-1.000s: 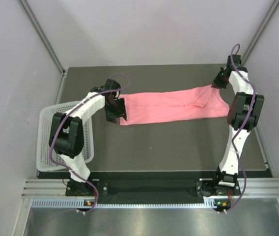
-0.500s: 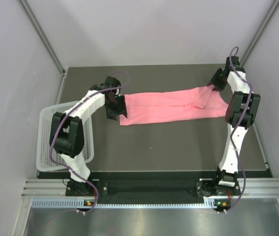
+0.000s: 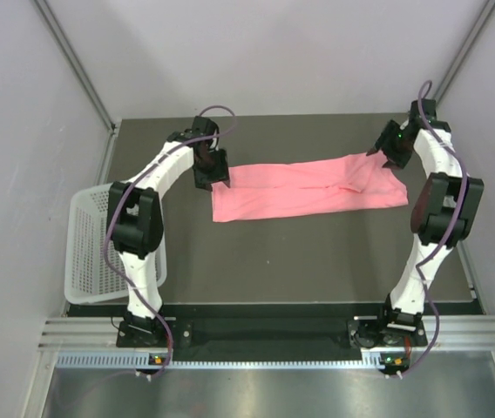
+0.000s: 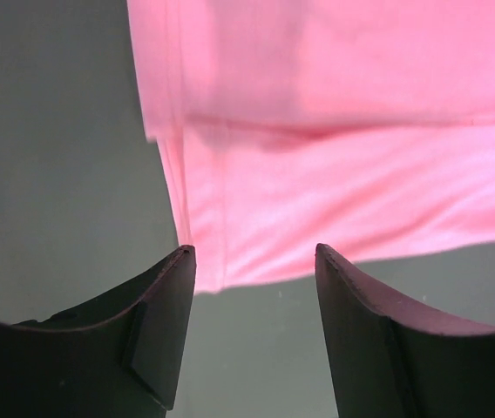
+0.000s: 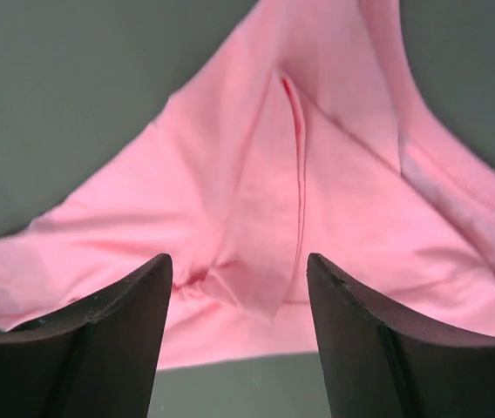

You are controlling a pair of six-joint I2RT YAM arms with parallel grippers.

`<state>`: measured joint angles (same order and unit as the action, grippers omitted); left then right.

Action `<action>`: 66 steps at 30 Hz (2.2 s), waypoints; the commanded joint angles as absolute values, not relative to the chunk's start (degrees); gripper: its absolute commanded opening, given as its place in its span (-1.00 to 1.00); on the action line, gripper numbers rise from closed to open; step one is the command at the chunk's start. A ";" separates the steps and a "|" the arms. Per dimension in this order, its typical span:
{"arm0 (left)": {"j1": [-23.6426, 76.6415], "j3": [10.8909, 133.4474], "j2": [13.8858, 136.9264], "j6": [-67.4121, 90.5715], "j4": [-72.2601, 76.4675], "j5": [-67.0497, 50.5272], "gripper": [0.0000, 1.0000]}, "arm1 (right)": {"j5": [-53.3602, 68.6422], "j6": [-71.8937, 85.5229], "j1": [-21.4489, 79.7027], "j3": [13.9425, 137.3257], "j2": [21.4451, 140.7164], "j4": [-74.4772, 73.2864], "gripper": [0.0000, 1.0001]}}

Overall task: Fold and stack the t-shirts
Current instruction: Fold the tshirt

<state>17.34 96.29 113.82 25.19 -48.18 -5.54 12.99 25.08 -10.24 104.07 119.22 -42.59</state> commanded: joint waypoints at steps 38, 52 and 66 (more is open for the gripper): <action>14.24 105.64 125.68 22.32 -47.28 1.58 -0.85 | 20.39 36.12 -7.38 81.03 110.30 -30.94 0.06; 13.54 105.38 125.16 22.76 -49.04 2.99 -1.00 | 19.42 36.56 -6.94 81.56 112.41 -31.03 -0.01; 13.36 102.30 124.18 25.05 -49.48 7.38 -1.00 | 20.56 36.39 -5.54 83.84 114.08 -29.27 -0.74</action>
<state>14.00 102.32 126.85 24.99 -49.04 4.19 19.68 36.21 -7.16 80.58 113.93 -31.20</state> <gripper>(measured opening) 0.010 0.145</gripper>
